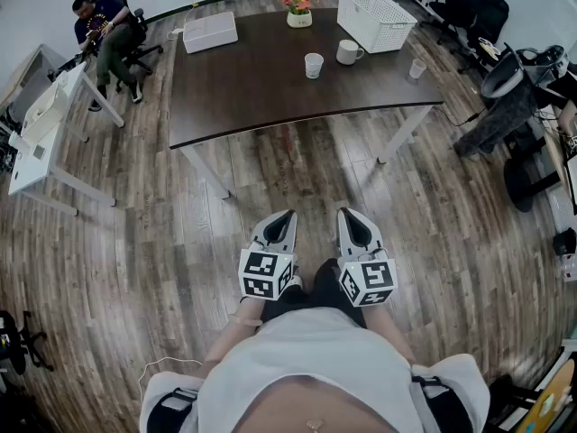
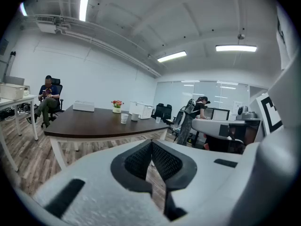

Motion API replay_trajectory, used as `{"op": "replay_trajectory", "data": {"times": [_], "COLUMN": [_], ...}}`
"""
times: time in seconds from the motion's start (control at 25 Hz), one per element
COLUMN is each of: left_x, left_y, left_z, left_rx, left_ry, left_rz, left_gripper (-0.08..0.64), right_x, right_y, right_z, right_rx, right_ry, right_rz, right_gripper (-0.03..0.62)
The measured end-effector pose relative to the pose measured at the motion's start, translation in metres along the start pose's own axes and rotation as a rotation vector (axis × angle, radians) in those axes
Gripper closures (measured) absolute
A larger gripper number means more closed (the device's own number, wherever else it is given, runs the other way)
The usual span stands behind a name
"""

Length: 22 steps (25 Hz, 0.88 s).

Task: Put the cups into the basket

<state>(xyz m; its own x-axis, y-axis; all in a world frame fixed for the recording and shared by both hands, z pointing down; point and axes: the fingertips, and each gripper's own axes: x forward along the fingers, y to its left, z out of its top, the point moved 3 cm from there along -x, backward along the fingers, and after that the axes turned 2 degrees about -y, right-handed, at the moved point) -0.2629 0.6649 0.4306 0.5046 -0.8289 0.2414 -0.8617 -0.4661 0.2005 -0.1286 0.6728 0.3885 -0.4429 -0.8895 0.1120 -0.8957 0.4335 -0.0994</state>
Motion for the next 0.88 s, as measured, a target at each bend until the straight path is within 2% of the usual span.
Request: {"op": "replay_trajectory", "data": {"times": [0.32,0.88], "left_x": [-0.007,-0.003], "left_y": [0.006,0.002], "left_z": [0.001,-0.011], "left_rx": [-0.007,-0.02], "left_ry": [-0.003,0.032], "left_rz": [-0.007,-0.049], "left_gripper": [0.549,0.549], "right_x": [0.0,-0.002], "right_y": [0.007,0.011], "right_z": [-0.001,-0.011], "right_rx": [0.003,0.08], "right_ry": [-0.001,0.0], "right_rz": [-0.01,-0.025], "right_gripper": [0.58,0.58]}}
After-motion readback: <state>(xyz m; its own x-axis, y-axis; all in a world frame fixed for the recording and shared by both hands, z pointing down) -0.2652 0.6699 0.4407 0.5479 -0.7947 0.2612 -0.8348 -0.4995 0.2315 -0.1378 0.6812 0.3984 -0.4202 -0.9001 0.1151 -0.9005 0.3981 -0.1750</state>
